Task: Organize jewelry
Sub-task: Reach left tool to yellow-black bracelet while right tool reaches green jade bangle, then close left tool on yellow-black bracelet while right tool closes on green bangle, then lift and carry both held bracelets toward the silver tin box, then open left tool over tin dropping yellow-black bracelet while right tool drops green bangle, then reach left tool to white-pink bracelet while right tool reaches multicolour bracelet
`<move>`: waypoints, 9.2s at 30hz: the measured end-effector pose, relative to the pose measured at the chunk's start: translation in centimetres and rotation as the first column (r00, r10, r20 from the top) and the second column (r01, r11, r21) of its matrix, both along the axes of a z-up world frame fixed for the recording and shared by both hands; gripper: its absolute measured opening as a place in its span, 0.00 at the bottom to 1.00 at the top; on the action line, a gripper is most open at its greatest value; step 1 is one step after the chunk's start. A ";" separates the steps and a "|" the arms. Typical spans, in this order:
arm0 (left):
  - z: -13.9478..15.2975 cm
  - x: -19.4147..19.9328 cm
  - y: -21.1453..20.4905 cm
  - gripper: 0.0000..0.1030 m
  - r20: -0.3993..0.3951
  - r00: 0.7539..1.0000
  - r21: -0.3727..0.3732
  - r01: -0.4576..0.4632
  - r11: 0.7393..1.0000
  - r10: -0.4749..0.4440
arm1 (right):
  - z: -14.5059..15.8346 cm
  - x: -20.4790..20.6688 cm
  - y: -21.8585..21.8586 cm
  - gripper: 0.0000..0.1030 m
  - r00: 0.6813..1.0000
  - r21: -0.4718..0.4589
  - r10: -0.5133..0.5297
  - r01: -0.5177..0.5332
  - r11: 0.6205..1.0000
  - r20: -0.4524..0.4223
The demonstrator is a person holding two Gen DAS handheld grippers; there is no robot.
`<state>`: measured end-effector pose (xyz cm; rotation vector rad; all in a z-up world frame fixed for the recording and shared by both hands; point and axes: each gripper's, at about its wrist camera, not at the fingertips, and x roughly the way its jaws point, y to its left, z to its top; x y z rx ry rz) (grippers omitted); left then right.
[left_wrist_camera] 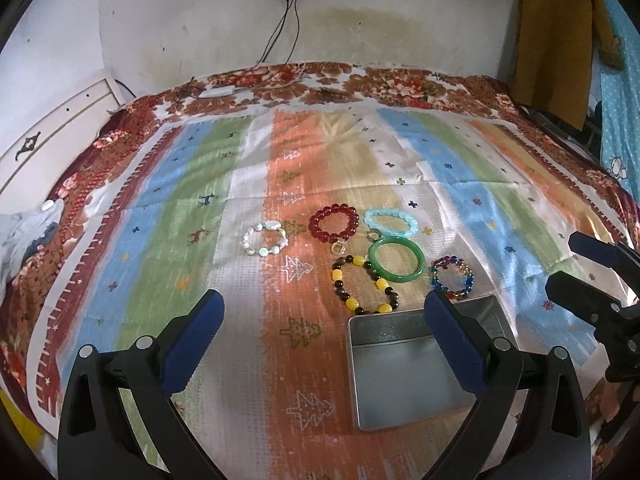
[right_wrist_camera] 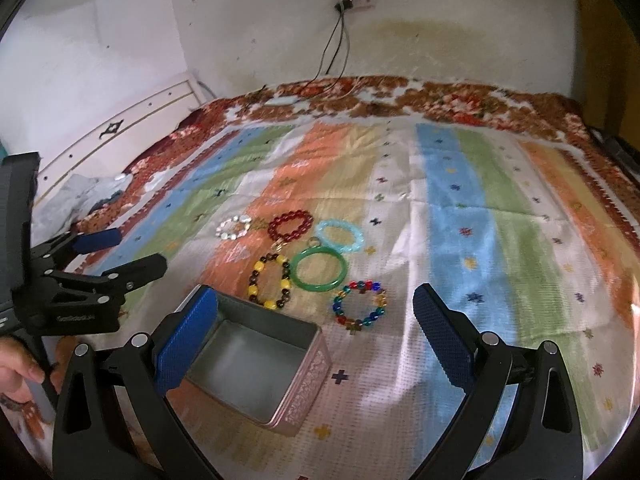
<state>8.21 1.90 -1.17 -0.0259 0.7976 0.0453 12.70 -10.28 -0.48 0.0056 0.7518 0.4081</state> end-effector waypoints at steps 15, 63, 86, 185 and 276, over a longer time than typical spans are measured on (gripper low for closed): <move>-1.0 4.0 0.6 0.95 -0.113 0.993 -0.018 0.018 1.000 -0.020 | -0.7 3.5 0.6 0.96 0.998 -0.052 0.017 -0.020 0.998 -0.067; -9.2 14.6 4.5 0.80 -0.482 0.875 -0.248 -0.086 0.965 -0.046 | -7.9 14.9 2.1 0.96 0.903 -0.056 0.068 -0.101 0.993 -0.424; -11.6 16.7 2.9 0.67 -0.523 0.851 -0.169 -0.039 0.985 -0.056 | -11.0 17.6 4.1 0.80 0.866 -0.099 0.072 -0.139 0.985 -0.495; 4.4 5.1 -1.1 0.11 -0.037 0.990 -0.169 0.127 0.977 -0.135 | 0.2 6.2 3.6 0.08 0.994 -0.147 0.008 -0.024 0.989 -0.106; -3.8 13.4 7.5 0.60 -0.308 0.937 -0.034 -0.181 0.983 0.162 | -5.3 12.4 0.8 0.68 0.951 -0.250 -0.137 0.066 0.966 -0.277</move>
